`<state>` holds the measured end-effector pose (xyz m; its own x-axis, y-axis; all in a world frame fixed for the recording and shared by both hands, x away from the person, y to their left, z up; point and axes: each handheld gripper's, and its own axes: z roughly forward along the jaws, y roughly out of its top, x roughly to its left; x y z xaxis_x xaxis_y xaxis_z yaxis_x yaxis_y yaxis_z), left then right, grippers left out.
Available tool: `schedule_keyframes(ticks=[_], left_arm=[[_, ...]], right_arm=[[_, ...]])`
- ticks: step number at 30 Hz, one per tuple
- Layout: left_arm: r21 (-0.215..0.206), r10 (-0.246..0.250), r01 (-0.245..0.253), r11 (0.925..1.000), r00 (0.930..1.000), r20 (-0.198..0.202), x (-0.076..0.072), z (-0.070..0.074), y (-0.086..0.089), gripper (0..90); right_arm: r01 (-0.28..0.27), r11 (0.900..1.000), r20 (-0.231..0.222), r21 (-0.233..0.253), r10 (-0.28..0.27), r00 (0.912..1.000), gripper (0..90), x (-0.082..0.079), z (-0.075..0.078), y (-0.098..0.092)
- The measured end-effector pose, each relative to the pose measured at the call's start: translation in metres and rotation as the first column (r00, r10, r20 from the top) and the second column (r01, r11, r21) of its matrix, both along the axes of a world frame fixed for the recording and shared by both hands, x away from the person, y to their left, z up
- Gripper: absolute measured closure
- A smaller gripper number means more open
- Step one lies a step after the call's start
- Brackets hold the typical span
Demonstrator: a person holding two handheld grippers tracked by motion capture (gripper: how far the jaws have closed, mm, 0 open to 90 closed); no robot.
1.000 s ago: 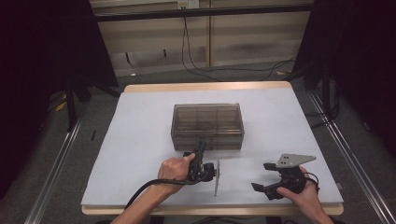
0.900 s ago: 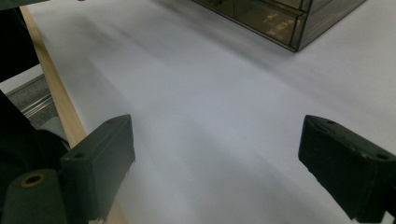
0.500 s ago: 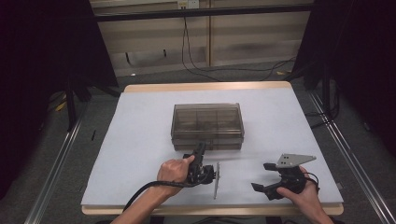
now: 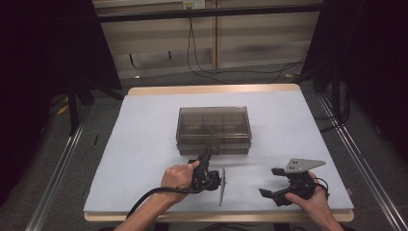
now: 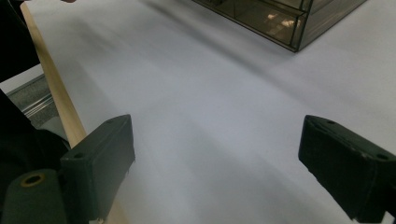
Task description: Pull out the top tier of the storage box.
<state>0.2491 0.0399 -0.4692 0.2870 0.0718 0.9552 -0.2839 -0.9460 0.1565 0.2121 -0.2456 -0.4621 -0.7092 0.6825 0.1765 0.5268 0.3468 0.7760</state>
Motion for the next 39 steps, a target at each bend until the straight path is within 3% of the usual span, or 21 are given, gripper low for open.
schedule_keyframes(ticks=[9, 15, 17, 19, 20, 21, 22, 23, 24, 25, 27, 28, 29, 30, 32, 33, 35, 36, 37, 38, 39], left_arm=[[-0.06, -0.016, 0.012, 0.9981, 0.9975, -0.068, -0.006, 0.008, 0.001, 77.0], [-0.137, -0.043, 0.021, 0.9903, 0.9857, -0.163, -0.004, 0.014, 0.003, 71.6], [-0.187, -0.086, 0.039, 0.9815, 0.9648, -0.248, -0.001, 0.022, 0.006, 69.4], [-0.201, -0.089, 0.034, 0.9791, 0.9588, -0.27, 0.0, 0.024, 0.007, 70.2], [-0.247, -0.124, 0.045, 0.9678, 0.9413, -0.314, 0.003, 0.029, 0.008, 71.9], [-0.247, -0.124, 0.045, 0.9678, 0.9413, -0.314, 0.003, 0.029, 0.008, 71.3], [-0.289, -0.158, 0.053, 0.956, 0.9212, -0.355, 0.004, 0.034, 0.011, 71.0], [-0.303, -0.178, 0.058, 0.9512, 0.9059, -0.384, 0.005, 0.037, 0.012, 70.4], [-0.303, -0.178, 0.058, 0.9512, 0.9059, -0.384, 0.005, 0.037, 0.012, 69.5], [-0.33, -0.208, 0.068, 0.9417, 0.888, -0.41, 0.007, 0.039, 0.013, 68.2], [-0.375, -0.258, 0.073, 0.9243, 0.843, -0.472, 0.011, 0.044, 0.015, 66.2], [-0.391, -0.266, 0.063, 0.9181, 0.8296, -0.491, 0.013, 0.045, 0.016, 65.3], [-0.42, -0.3, 0.055, 0.9057, 0.7831, -0.545, 0.017, 0.048, 0.019, 64.9], [-0.431, -0.311, 0.05, 0.9008, 0.7663, -0.562, 0.019, 0.05, 0.02, 65.1], [-0.45, -0.33, 0.047, 0.8919, 0.7472, -0.577, 0.021, 0.052, 0.022, 66.3], [-0.45, -0.33, 0.047, 0.8919, 0.7472, -0.577, 0.021, 0.052, 0.022, 66.0], [-0.47, -0.351, 0.036, 0.8822, 0.714, -0.606, 0.024, 0.055, 0.025, 66.2], [-0.484, -0.365, 0.027, 0.8746, 0.6949, -0.62, 0.026, 0.056, 0.026, 66.2], [-0.508, -0.398, 0.02, 0.8614, 0.6465, -0.651, 0.029, 0.059, 0.029, 65.4], [-0.508, -0.398, 0.02, 0.8614, 0.6465, -0.651, 0.029, 0.059, 0.029, 65.9], [-0.536, -0.425, 0.011, 0.8444, 0.6213, -0.658, 0.032, 0.062, 0.031, 66.8]], right_arm=[[-0.001, 1.0, 0.0, 0.002, 0.001, 1.0, 10.6, 0.0, 0.0, 0.0], [-0.002, 1.0, 0.0, 0.002, 0.002, 1.0, 10.6, 0.0, 0.0, 0.0], [-0.002, 1.0, -0.001, 0.002, 0.002, 1.0, 10.5, 0.0, 0.0, 0.0], [-0.003, 1.0, -0.001, 0.002, 0.003, 1.0, 10.6, 0.0, 0.0, 0.0], [-0.004, 1.0, 0.0, 0.001, 0.004, 1.0, 10.6, 0.001, 0.0, 0.0], [-0.004, 1.0, 0.0, 0.001, 0.004, 1.0, 10.6, 0.001, 0.0, 0.0], [-0.005, 1.0, -0.002, 0.001, 0.005, 1.0, 10.6, 0.001, 0.0, 0.001], [-0.005, 1.0, -0.001, 0.0, 0.005, 1.0, 10.6, 0.001, 0.0, 0.001], [-0.005, 1.0, -0.001, 0.0, 0.005, 1.0, 10.6, 0.001, 0.0, 0.001], [-0.005, 1.0, -0.002, 0.001, 0.005, 1.0, 10.5, 0.001, 0.0, 0.0], [-0.006, 1.0, -0.002, 0.0, 0.006, 1.0, 10.6, 0.001, 0.0, 0.0], [-0.006, 1.0, -0.003, 0.001, 0.006, 1.0, 10.5, 0.001, 0.0, 0.0], [-0.006, 1.0, -0.002, 0.0, 0.006, 1.0, 10.6, 0.001, 0.0, 0.001], [-0.005, 1.0, -0.002, -0.001, 0.005, 1.0, 10.6, 0.001, 0.0, 0.001], [-0.005, 1.0, -0.002, 0.002, 0.005, 1.0, 10.5, 0.001, 0.0, 0.0], [-0.005, 1.0, -0.002, 0.002, 0.005, 1.0, 10.5, 0.001, 0.0, 0.0], [-0.006, 1.0, -0.003, 0.002, 0.006, 1.0, 10.5, 0.001, 0.0, 0.0], [-0.006, 1.0, -0.004, 0.001, 0.006, 1.0, 10.5, 0.001, 0.0, 0.0], [-0.007, 1.0, -0.002, -0.001, 0.007, 1.0, 10.3, 0.001, 0.0, 0.001], [-0.006, 1.0, -0.002, 0.001, 0.006, 1.0, 10.3, 0.001, 0.0, 0.001], [-0.006, 1.0, -0.002, 0.001, 0.006, 1.0, 10.3, 0.001, 0.0, 0.0]])
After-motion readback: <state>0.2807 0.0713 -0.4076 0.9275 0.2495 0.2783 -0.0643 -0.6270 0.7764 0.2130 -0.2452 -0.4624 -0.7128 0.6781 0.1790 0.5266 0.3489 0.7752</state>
